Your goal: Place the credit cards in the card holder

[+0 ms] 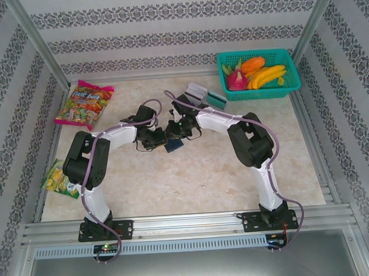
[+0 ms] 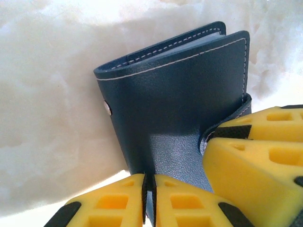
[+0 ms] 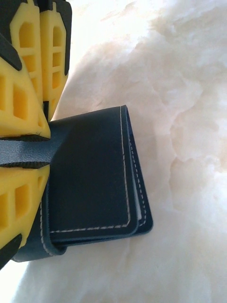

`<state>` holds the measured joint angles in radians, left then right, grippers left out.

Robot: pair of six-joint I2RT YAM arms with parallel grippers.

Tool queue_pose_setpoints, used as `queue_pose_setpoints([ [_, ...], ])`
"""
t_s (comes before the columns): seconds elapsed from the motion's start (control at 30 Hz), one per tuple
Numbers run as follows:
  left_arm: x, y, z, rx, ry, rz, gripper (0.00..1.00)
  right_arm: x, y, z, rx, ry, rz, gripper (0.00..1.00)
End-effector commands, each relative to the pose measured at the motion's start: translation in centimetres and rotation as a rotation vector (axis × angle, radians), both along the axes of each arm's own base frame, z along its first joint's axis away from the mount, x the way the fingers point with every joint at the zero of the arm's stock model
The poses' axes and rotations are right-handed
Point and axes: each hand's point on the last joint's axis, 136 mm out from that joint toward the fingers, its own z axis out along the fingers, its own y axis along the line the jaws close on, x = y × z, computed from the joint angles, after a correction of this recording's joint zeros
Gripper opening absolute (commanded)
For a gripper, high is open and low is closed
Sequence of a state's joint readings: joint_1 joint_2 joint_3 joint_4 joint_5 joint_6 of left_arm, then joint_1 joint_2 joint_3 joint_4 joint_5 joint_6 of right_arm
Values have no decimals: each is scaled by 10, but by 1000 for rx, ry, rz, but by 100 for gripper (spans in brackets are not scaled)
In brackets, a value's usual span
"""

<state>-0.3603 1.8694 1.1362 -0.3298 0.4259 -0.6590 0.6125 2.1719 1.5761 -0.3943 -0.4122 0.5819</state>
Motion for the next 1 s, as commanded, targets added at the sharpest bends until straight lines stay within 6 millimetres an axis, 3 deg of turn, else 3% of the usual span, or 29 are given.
queue_pose_setpoints([
  [0.0, -8, -4, 0, 1, 14, -19, 15, -11, -19, -45, -72, 44, -41, 22],
  [0.07, -8, -5, 0, -5, 13, -19, 15, -16, -23, -54, -82, 67, -31, 22],
  [0.4, -6, -7, 2, -15, 9, -16, 15, -25, -29, -55, -152, 129, -10, 22],
  [0.7, -1, -9, 14, -22, -12, -28, 15, -1, -14, -9, -113, 59, 4, 26],
  [0.97, 5, -7, 42, -11, -73, -30, 19, 13, -10, 8, -83, 38, 14, 33],
])
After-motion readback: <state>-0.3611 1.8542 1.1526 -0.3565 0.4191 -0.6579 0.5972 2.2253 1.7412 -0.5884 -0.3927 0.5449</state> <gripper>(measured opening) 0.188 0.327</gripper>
